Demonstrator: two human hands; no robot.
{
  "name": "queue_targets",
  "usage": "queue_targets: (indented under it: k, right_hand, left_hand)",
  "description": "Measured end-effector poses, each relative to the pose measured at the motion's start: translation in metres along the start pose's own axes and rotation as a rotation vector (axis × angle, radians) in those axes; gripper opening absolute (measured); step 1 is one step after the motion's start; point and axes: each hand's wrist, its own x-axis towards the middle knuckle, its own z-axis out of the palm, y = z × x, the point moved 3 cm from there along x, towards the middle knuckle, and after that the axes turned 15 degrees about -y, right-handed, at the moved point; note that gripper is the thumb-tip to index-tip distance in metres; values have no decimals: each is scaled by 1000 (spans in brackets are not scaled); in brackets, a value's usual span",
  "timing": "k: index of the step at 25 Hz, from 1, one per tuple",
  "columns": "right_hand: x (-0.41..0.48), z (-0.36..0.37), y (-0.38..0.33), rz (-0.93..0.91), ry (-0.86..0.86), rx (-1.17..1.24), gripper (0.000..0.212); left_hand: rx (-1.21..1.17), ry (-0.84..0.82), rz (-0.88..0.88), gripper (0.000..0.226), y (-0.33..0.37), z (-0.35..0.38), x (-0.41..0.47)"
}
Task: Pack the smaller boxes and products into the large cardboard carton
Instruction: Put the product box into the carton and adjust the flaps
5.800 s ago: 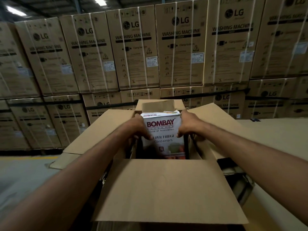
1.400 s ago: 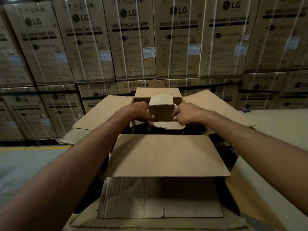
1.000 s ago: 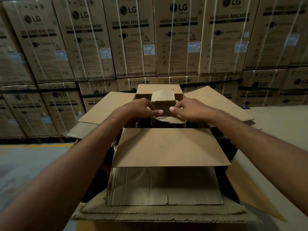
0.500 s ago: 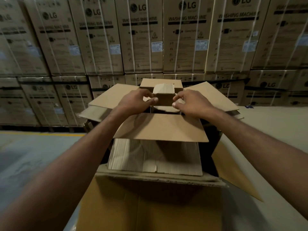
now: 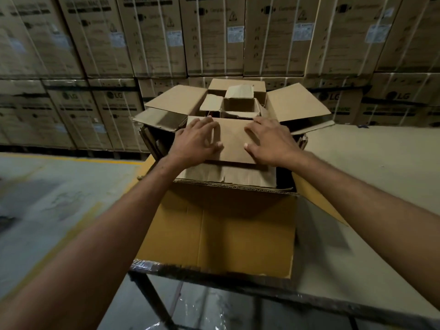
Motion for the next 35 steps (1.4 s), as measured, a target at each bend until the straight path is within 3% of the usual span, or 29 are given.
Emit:
queue_targets:
  k: [10,13,15,20,24,27,30,33,35]
  right_hand:
    - [-71,44,-45,58,-39,50,56]
    - [-89,51,-57,165,120,147,29]
    - [-98,53,-54,310,173,133,28]
    - [-101,53,-36,465,62,197,29]
    - [-88,49,-28,570,-145,466,34]
    - [-89,23,-23,471,-20,795,19]
    - [-86,-8,-22,373,158,1078,30]
    - [-89,-11,-28,375,305,1040,49]
    - [-97,7,-28,370,320,1043,60]
  left_hand:
    - [-111,150,73,51,-16,35,-68]
    - [-235,166,-31,43,-15,43,-81]
    - [-181,122,-170,52,-17,43,-86]
    - [-175,-41,-347,78,-22,28,-91]
    - [-428,-101,-381,62,-31,21,-82]
    - [-924,43,-302,36,-44,6,-75]
    - [-1198,194,-241,44,-39,-20,-76]
    - [-1081,327,-222,64,-21,-24,-88]
    - [-873,305,-183,74,-9,-5,-99]
